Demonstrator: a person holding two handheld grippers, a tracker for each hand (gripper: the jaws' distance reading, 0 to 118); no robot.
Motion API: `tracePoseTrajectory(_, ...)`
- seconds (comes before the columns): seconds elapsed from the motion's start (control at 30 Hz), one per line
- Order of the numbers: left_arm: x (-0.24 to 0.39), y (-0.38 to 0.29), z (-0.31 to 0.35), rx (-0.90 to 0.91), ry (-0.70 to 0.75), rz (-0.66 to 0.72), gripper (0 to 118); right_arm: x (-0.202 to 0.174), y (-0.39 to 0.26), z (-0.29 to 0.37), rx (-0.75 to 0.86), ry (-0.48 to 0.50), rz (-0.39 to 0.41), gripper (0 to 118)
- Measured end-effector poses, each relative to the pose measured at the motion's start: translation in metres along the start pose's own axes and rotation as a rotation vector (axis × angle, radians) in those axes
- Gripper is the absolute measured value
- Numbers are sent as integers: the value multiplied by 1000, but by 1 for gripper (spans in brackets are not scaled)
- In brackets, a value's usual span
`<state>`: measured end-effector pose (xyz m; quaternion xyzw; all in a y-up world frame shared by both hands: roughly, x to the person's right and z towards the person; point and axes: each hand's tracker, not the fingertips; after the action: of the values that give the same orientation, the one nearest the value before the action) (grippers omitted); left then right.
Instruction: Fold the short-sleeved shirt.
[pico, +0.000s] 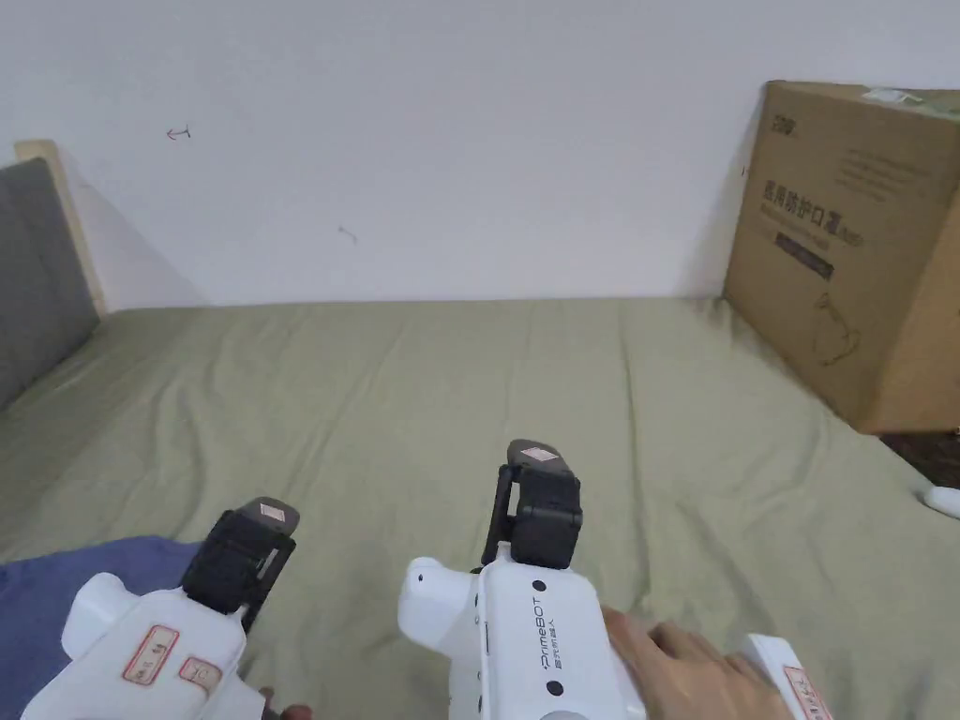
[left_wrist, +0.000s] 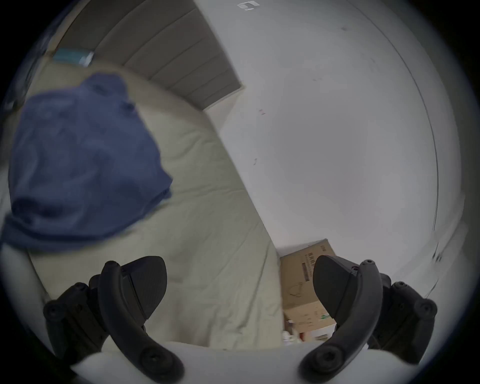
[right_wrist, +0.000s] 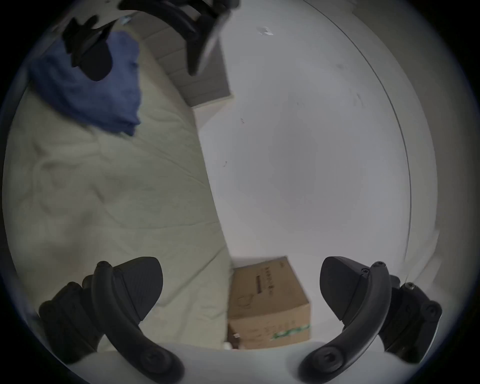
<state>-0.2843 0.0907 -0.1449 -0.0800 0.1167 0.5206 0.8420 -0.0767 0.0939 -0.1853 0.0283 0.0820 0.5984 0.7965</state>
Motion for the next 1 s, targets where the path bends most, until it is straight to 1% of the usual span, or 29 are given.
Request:
tracePoseTrajectory(0.03,13,4,1,26,-4,-82,114,7,1,-4,-32,-5,-77,118)
tracePoseTrajectory(0.1,44,9,5,87,18,-328,114,28,-4,-13,-99,-45,-310,118)
tracePoseTrajectory(0.13,64,6,9,134,31,-494,114,42,-9,-16,-134,-42,-472,118)
tracePoseTrajectory(0.2,95,-7,15,242,58,-840,114,68,-27,-21,-186,-52,-846,118)
tracePoseTrajectory(0.23,105,-17,17,284,48,-1012,115,79,-44,-23,-210,-20,-1087,118)
tracePoseTrajectory(0.27,113,-28,19,310,40,-1173,115,85,-61,-23,-209,23,-1304,118)
tracePoseTrajectory(0.3,115,-36,19,319,41,-1273,115,87,-74,-21,-192,11,-1442,118)
tracePoseTrajectory(0.33,116,-45,20,329,39,-1370,115,82,-86,-14,-230,-94,-1520,118)
tracePoseTrajectory(0.37,112,-50,21,325,44,-1380,115,81,-93,-8,-264,-194,-1544,118)
tracePoseTrajectory(0.4,108,-48,21,304,51,-1370,115,80,-98,-5,-287,-257,-1515,118)
tracePoseTrajectory(0.43,105,-48,21,267,41,-1325,115,79,-99,-2,-279,-296,-1456,118)
tracePoseTrajectory(0.5,102,-44,21,202,-1,-1207,115,79,-97,-3,-264,-288,-1332,118)
tracePoseTrajectory(0.53,100,-38,21,199,-17,-1167,115,81,-96,-5,-294,-271,-1287,118)
tracePoseTrajectory(0.57,100,-35,23,205,-32,-1137,115,81,-96,-5,-292,-258,-1259,118)
tracePoseTrajectory(0.6,101,-34,24,208,-39,-1126,115,80,-91,-4,-248,-237,-1261,118)
tracePoseTrajectory(0.63,103,-33,25,216,-31,-1141,114,80,-90,-3,-238,-220,-1261,118)
tracePoseTrajectory(0.67,106,-32,25,228,-26,-1154,113,80,-87,-3,-245,-226,-1256,118)
tracePoseTrajectory(0.7,107,-33,26,242,-24,-1171,109,79,-84,-3,-243,-227,-1245,118)
tracePoseTrajectory(0.73,108,-34,28,263,-19,-1193,95,80,-80,-2,-253,-219,-1227,116)
tracePoseTrajectory(0.77,108,-36,29,277,-17,-1204,76,80,-79,-2,-257,-211,-1222,110)
tracePoseTrajectory(0.8,108,-37,29,286,-16,-1213,48,81,-79,0,-248,-195,-1225,92)
tracePoseTrajectory(0.83,107,-39,28,299,-2,-1214,14,81,-78,3,-209,-172,-1235,38)
tracePoseTrajectory(0.87,106,-38,27,300,14,-1204,7,82,-78,2,-181,-145,-1233,4)
tracePoseTrajectory(0.9,104,-37,27,293,23,-1183,7,83,-77,0,-214,-163,-1214,4)
tracePoseTrajectory(0.93,102,-34,26,255,13,-1136,6,82,-76,2,-213,-184,-1200,4)
tracePoseTrajectory(1.0,99,-29,22,174,-13,-1077,6,84,-77,1,-196,-174,-1158,4)
